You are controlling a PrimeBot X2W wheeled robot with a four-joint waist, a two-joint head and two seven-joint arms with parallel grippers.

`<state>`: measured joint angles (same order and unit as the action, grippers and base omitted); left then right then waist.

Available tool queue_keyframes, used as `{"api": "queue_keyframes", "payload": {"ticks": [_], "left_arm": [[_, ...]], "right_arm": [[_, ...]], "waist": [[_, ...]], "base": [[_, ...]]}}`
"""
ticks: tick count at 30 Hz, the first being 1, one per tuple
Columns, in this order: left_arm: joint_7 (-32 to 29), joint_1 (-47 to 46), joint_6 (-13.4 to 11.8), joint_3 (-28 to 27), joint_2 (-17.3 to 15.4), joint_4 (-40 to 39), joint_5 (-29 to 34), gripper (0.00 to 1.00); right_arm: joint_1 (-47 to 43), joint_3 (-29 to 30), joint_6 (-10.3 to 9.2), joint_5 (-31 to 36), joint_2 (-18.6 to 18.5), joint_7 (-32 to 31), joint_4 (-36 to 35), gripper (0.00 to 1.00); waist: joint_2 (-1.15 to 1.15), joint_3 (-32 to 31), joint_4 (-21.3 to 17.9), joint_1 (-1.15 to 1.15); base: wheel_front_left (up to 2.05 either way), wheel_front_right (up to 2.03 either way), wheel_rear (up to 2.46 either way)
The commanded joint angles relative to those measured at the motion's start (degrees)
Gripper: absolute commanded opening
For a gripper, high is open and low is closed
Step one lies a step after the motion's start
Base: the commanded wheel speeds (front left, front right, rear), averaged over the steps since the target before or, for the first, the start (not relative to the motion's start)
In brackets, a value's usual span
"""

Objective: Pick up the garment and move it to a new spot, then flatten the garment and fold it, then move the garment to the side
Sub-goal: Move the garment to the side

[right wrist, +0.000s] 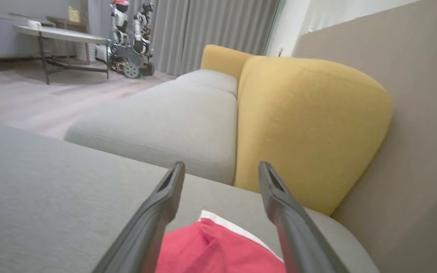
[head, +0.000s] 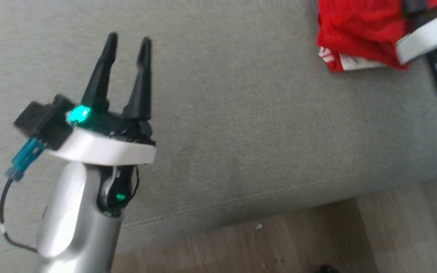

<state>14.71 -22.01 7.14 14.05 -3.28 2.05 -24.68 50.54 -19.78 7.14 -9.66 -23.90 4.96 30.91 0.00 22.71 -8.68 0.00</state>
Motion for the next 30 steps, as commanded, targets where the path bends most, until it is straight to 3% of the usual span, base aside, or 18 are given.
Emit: {"api": "queue_keyframes", "payload": {"ticks": [1, 12, 18, 21, 30], "left_arm": [[0.3, 0.4, 0.4, -2.3, -0.4, -2.1, -0.5, 1.00], [0.3, 10.3, 0.2, -9.7, 0.3, 0.3, 2.0, 1.00], [0.3, 14.0, 0.0, -10.2, 0.4, 1.7, 3.0, 1.00], [0.3, 16.0, 0.1, -9.5, 0.4, 2.4, 6.0, 1.00], [0.3, 20.5, -0.2, -9.5, 0.4, 2.9, 7.5, 1.00]], "right_arm": [[-1.8, 0.3, 0.35, 0.8, 0.2, 0.8, -2.3, 1.00], [-16.3, 7.9, 0.35, 5.1, 12.1, 5.8, -10.0, 1.00], [-26.4, 12.4, 0.35, 8.1, 17.3, 6.9, -13.8, 1.00], [-31.2, 14.5, 0.35, 11.0, 18.8, 7.6, -14.2, 1.00], [-40.7, 18.7, 0.35, 16.2, 21.0, 9.2, -14.8, 1.00]], "waist": [[0.00, -3.4, 2.8, 0.00], [0.00, -13.1, 9.3, 0.00], [0.00, -16.6, 10.9, 0.00], [0.00, -18.5, 11.3, 0.00], [0.00, -21.3, 12.0, 0.00]], "base": [[0.00, 0.00, 0.00], [0.00, 0.00, 0.00], [0.00, 0.00, 0.00], [0.00, 0.00, 0.00], [0.00, 0.00, 0.00]]}}
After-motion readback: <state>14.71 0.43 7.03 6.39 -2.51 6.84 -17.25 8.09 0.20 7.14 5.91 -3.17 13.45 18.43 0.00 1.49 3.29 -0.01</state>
